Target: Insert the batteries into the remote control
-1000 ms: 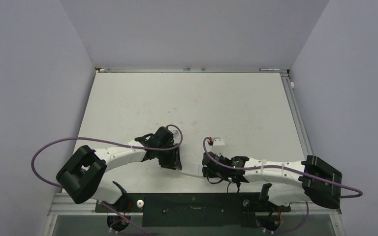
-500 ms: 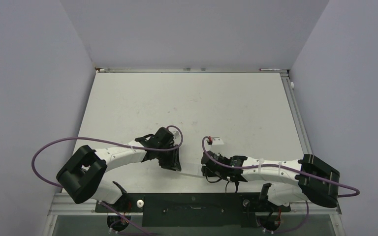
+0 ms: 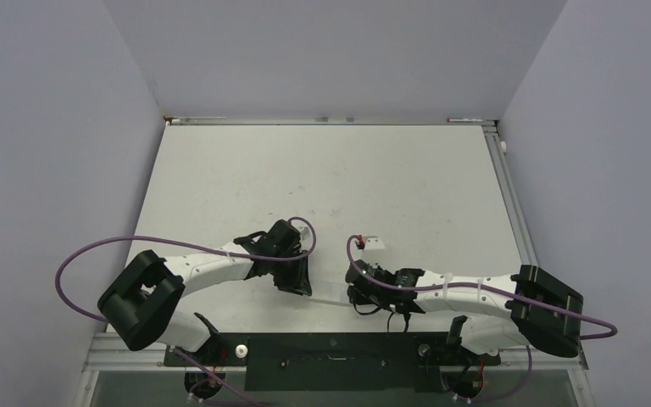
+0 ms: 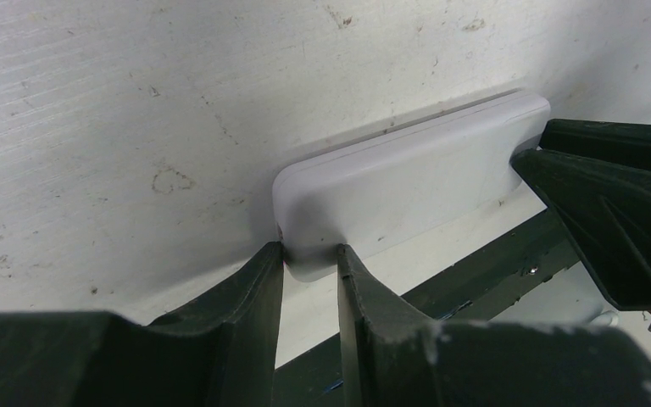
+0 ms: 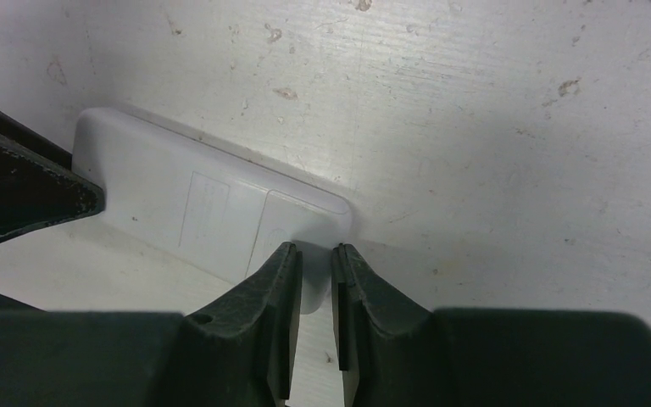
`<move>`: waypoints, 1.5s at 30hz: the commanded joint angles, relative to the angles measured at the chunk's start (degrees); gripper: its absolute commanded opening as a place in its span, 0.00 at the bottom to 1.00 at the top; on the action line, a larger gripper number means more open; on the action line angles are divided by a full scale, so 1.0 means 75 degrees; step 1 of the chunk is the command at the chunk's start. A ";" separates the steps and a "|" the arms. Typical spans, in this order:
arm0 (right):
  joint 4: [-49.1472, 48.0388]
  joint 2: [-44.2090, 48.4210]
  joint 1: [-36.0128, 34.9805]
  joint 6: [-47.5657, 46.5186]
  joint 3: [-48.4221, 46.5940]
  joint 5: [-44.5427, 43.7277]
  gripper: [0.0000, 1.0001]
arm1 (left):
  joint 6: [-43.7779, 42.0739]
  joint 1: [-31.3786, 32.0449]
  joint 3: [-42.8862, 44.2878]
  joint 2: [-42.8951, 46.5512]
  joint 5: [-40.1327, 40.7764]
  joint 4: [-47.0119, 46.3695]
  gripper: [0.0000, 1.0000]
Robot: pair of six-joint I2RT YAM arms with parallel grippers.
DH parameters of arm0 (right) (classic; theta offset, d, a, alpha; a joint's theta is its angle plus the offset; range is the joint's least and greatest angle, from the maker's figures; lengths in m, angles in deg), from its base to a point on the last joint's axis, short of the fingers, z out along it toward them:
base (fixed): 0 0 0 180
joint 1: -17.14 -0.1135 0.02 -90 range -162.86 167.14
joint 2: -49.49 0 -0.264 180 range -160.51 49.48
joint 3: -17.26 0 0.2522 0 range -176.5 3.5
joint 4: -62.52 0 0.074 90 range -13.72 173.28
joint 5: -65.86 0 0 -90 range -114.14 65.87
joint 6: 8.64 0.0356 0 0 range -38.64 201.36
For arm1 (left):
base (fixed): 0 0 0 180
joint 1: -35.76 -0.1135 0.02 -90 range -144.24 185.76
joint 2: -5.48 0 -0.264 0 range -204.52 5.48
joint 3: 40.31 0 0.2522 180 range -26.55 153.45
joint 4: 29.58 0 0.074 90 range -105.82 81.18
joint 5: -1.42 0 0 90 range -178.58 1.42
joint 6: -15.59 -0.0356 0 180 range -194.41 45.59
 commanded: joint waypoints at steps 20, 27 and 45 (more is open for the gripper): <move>0.1668 -0.0218 -0.0171 -0.1285 -0.1232 -0.0619 0.32 | -0.0189 0.0422 0.1068 0.0025 0.1190 0.1101 0.41; 0.2183 0.0560 -0.0037 -0.2000 -0.1662 -0.1229 0.49 | -0.0346 0.0135 0.1638 0.0577 0.1983 0.2105 0.57; 0.0715 -0.0532 0.0508 -0.6108 -0.1930 0.2210 0.95 | 0.0409 -0.0708 0.1507 0.3924 0.2956 0.3346 0.91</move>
